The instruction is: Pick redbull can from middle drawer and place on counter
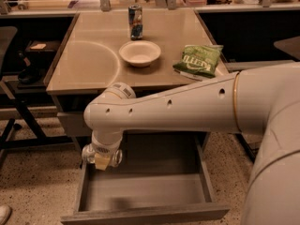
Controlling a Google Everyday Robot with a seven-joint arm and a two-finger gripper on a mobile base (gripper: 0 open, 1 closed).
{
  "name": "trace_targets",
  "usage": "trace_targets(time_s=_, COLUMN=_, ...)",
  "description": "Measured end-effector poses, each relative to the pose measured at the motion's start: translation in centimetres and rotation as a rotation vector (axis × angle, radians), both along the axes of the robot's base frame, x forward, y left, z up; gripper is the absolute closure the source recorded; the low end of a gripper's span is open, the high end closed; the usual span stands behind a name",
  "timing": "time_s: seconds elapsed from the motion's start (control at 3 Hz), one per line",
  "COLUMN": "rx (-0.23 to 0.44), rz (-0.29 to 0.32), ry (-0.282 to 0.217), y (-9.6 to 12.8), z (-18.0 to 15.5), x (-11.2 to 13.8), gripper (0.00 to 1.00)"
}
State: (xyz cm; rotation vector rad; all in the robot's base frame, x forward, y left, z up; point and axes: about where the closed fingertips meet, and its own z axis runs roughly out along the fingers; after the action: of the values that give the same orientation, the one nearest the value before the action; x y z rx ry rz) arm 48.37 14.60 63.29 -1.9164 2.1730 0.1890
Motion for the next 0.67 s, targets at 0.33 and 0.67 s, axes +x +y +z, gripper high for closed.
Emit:
trace_targets(time_s=0.33, rx=0.003, rz=-0.006, ry=0.011, y=-0.1, z=-0.2, x=-0.1, gripper=1.00)
trace_targets(time_s=0.67, rx=0.010, rz=-0.068, ry=-0.051, y=-0.7, z=3.1, x=0.0, gripper=1.00)
